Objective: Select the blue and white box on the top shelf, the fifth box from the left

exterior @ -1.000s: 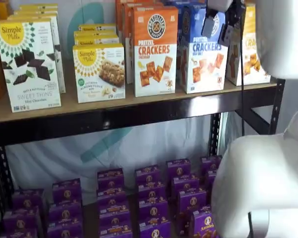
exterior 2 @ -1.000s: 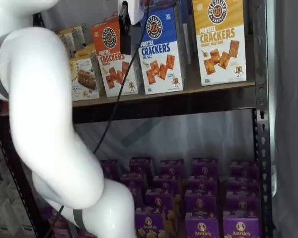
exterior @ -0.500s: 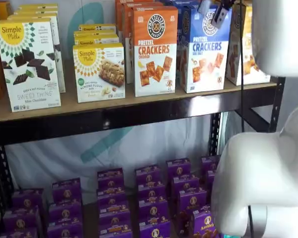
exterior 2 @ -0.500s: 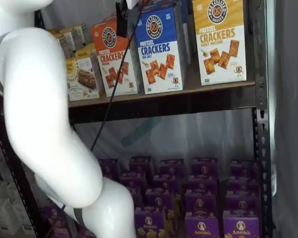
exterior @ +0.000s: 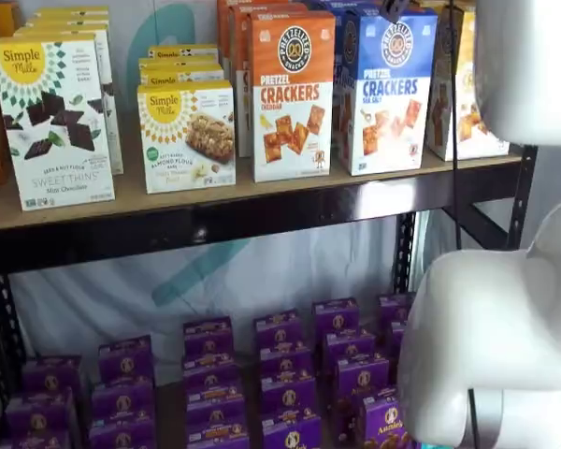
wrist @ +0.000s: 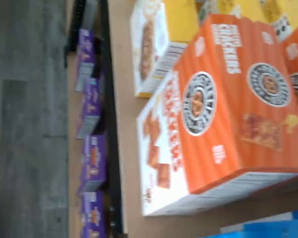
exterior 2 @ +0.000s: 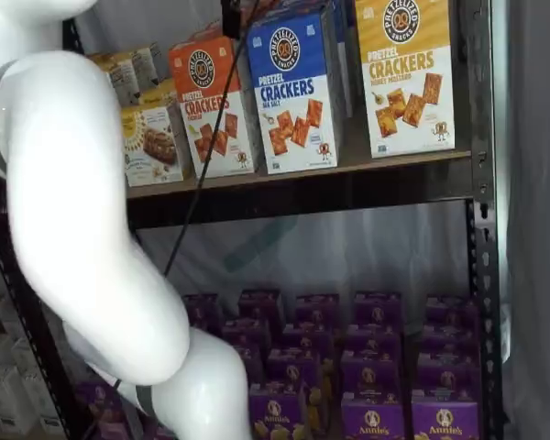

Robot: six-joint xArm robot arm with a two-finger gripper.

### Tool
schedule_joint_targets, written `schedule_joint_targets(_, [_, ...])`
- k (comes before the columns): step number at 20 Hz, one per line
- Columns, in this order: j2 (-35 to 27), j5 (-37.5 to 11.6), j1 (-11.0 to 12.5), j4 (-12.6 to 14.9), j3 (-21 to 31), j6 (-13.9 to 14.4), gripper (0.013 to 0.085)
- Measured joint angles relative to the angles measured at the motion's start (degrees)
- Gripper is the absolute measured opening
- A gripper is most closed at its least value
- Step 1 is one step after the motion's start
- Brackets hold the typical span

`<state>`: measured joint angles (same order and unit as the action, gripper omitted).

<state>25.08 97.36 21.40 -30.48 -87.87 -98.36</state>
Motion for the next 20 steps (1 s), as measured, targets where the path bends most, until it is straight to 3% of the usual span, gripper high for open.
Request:
schedule_joint_targets(5, [-3.19, -3.60, -2.19, 3.27, -1.98, -0.16, 0.0850])
schedule_joint_targets(11, [-9.39, -1.95, -3.56, 8.93, -7.42, -1.53, 0.0850])
schedule_joint_targets(20, [-14.57, 1.21, -4.41, 13.29, -11.68, -2.57, 0.0850])
